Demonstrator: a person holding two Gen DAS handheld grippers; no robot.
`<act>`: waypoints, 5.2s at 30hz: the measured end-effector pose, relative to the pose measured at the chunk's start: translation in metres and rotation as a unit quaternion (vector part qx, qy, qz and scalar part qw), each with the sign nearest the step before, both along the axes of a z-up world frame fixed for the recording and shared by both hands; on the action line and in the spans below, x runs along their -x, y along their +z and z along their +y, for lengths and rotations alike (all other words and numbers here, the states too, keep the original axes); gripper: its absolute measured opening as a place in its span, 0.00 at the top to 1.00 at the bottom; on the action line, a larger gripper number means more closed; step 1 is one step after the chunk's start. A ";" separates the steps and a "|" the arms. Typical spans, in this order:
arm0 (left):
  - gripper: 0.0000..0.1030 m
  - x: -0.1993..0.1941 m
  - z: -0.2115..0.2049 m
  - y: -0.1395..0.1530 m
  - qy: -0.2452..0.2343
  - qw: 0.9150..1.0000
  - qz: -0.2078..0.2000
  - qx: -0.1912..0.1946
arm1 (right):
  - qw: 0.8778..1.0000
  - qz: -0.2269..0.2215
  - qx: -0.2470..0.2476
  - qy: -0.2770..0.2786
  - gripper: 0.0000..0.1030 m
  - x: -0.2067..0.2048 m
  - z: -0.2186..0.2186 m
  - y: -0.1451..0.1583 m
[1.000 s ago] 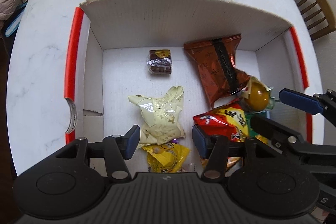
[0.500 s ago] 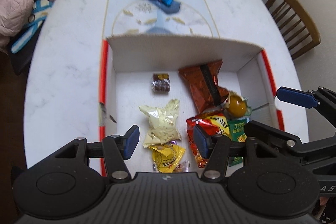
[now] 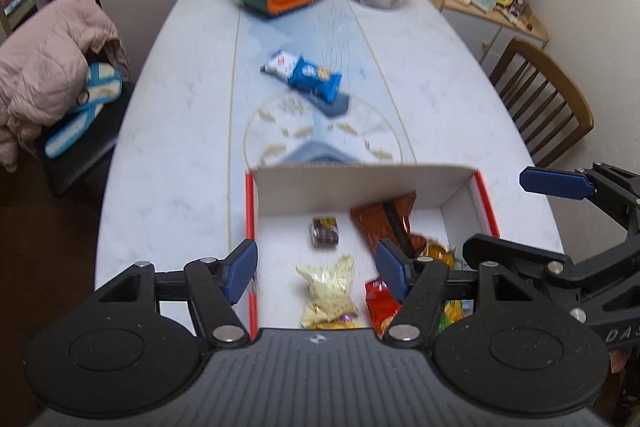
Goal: Organize snacks
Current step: 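Open both tools to drop the cake packet and pale yellow bag into the box, then move both tools to the white and blue packets on the table, then grasp the blue cookie packet with the right tool while the left grasps the white milk-candy packet, then carry the blue packet with the right tool while the left carries the white packet over the box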
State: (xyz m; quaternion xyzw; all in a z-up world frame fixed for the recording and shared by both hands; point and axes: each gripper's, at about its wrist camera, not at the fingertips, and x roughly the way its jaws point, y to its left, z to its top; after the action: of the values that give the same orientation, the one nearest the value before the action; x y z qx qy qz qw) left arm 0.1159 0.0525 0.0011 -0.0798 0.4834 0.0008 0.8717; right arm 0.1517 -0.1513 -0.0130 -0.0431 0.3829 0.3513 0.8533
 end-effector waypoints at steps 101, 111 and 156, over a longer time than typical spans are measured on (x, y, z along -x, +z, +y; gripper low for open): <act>0.57 -0.417 0.059 -0.186 0.241 0.963 0.118 0.026 | 0.980 0.016 0.158 0.119 0.68 -0.322 0.097 -0.172; 0.57 -0.378 0.065 -0.145 0.224 0.969 0.100 0.020 | 0.992 0.038 0.113 0.050 0.68 -0.316 0.066 -0.140; 0.57 -0.051 0.041 0.018 0.076 0.994 0.031 -0.067 | 0.999 0.033 0.032 0.010 0.68 -0.065 0.036 -0.001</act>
State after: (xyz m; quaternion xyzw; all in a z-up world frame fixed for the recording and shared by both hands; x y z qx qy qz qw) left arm 0.1669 0.0932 0.0191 -0.0577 0.5020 0.1018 0.8569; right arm 0.2162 -0.1157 -0.0139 -0.0629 0.4216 0.3480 0.8350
